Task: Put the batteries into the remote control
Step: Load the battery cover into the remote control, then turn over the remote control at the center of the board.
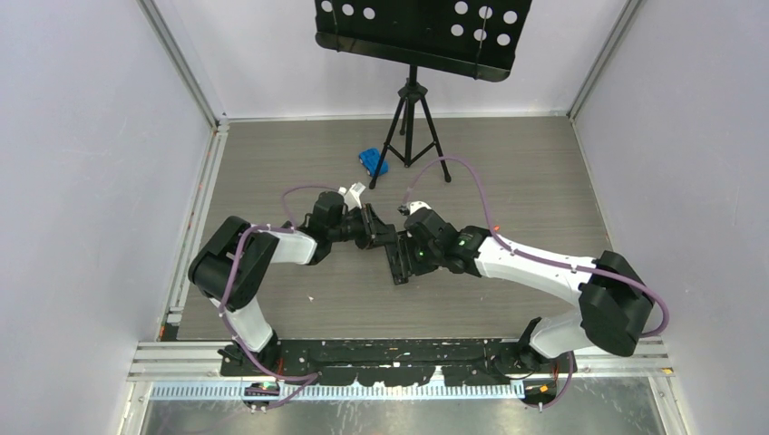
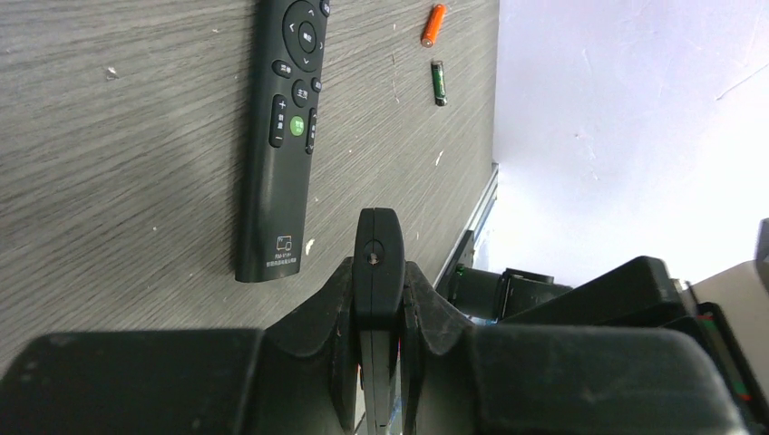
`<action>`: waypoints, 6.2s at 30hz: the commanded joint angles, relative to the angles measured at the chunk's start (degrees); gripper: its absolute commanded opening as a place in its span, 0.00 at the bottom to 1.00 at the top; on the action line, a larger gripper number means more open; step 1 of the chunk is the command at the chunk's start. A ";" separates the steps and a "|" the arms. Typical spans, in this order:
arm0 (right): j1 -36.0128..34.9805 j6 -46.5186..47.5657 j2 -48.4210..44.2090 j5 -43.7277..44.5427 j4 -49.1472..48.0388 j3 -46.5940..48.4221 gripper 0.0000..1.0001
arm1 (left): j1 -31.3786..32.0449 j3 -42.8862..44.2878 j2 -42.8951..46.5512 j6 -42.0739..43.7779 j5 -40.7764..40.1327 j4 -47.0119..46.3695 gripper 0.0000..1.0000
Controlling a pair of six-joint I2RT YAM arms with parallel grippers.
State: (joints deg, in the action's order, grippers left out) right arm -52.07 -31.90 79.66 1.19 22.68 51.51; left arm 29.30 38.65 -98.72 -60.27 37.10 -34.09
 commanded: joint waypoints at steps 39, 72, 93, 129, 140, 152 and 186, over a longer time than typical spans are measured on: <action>-1.10 -3.17 6.11 -4.22 8.82 5.01 0.40 | 0.23 2.54 0.94 -0.80 -0.19 -0.19 0.00; 2.27 -1.94 3.58 -6.37 4.26 4.04 0.43 | 0.23 3.36 5.20 -1.24 13.82 -0.28 0.00; 2.99 -0.61 7.10 0.08 2.99 8.56 0.48 | 1.29 2.33 6.09 -6.31 14.13 -0.29 0.00; 3.38 -21.36 -26.02 -6.63 -17.86 -10.14 0.88 | -1.00 4.84 21.03 -7.02 5.92 11.44 0.00; 3.34 -37.05 -29.81 -5.25 -31.59 -17.28 0.76 | -0.83 3.98 31.01 -20.32 -3.49 5.53 0.00; 3.29 -40.15 -24.71 -6.82 -44.16 -17.03 0.34 | 1.04 3.24 35.14 -27.53 -3.65 0.35 0.00; 3.73 -16.97 -21.11 -33.15 -35.85 -5.50 0.37 | 1.02 10.56 37.21 -8.64 15.40 12.80 0.00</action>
State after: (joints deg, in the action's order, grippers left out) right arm -48.62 -49.56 57.45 -31.03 -11.42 43.22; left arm 30.61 46.70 -61.91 -69.36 50.74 -20.38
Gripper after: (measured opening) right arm 0.439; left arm 0.180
